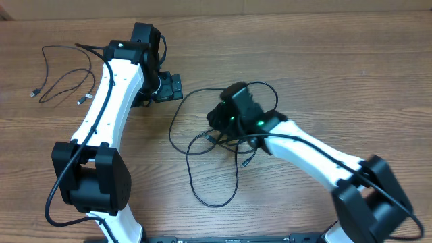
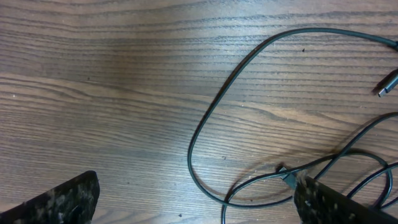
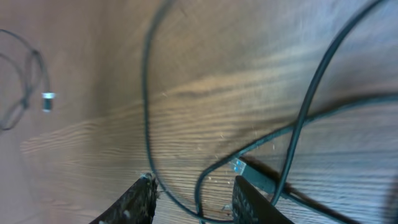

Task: Untangle cables
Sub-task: 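Move the right gripper left and lower it onto the remaining cables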

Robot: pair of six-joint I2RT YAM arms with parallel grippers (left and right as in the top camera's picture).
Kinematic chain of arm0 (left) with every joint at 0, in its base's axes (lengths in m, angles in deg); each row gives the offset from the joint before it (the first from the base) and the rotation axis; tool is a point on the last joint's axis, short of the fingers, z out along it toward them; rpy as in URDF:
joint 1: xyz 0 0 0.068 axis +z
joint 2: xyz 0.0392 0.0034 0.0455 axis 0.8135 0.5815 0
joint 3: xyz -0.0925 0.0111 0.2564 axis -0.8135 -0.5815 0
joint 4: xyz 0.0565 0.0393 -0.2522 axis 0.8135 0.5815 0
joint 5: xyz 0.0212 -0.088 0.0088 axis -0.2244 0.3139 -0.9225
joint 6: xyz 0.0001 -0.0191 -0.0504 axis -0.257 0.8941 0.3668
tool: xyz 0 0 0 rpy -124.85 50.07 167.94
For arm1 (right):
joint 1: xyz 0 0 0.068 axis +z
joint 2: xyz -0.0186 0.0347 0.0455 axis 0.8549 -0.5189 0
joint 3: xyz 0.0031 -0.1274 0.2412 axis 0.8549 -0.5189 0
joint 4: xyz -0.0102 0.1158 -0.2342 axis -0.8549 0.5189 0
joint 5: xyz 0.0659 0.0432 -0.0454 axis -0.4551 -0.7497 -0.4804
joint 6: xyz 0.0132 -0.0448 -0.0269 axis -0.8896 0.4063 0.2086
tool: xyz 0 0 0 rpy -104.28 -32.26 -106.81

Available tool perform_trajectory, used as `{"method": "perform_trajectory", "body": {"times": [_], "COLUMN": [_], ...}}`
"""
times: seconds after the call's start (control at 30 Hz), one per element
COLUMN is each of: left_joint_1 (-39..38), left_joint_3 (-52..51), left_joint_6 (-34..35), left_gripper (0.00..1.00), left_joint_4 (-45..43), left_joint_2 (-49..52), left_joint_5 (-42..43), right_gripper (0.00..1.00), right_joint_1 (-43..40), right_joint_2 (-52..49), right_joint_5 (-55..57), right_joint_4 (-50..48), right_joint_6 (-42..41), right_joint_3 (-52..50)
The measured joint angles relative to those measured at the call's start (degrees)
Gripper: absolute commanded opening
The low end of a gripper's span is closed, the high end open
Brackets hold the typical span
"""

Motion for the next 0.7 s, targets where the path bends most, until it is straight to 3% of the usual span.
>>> {"method": "perform_trajectory", "body": {"times": [0.27, 0.4, 0.5, 0.7], "left_joint_1": [0.0, 0.0, 0.0, 0.0], "left_joint_3": [0.0, 0.0, 0.0, 0.0], "left_joint_6": [0.0, 0.0, 0.0, 0.0], "left_gripper": [1.0, 1.0, 0.99, 1.0], "left_joint_4": [0.0, 0.0, 0.0, 0.0], "left_joint_2": [0.0, 0.0, 0.0, 0.0], "left_joint_5": [0.0, 0.0, 0.0, 0.0], "right_gripper": [0.3, 0.31, 0.38, 0.39], "right_joint_1": [4.9, 6.4, 7.0, 8.0], "right_joint_2": [-3.9, -3.9, -4.0, -6.4], "right_joint_5": [2.0, 5.9, 8.5, 11.0], "right_joint_4": [-0.9, -1.1, -1.3, -3.3], "right_joint_6": [-5.1, -7.3, -9.8, -13.0], "right_joint_3": [0.0, 0.0, 0.0, 0.0]}}
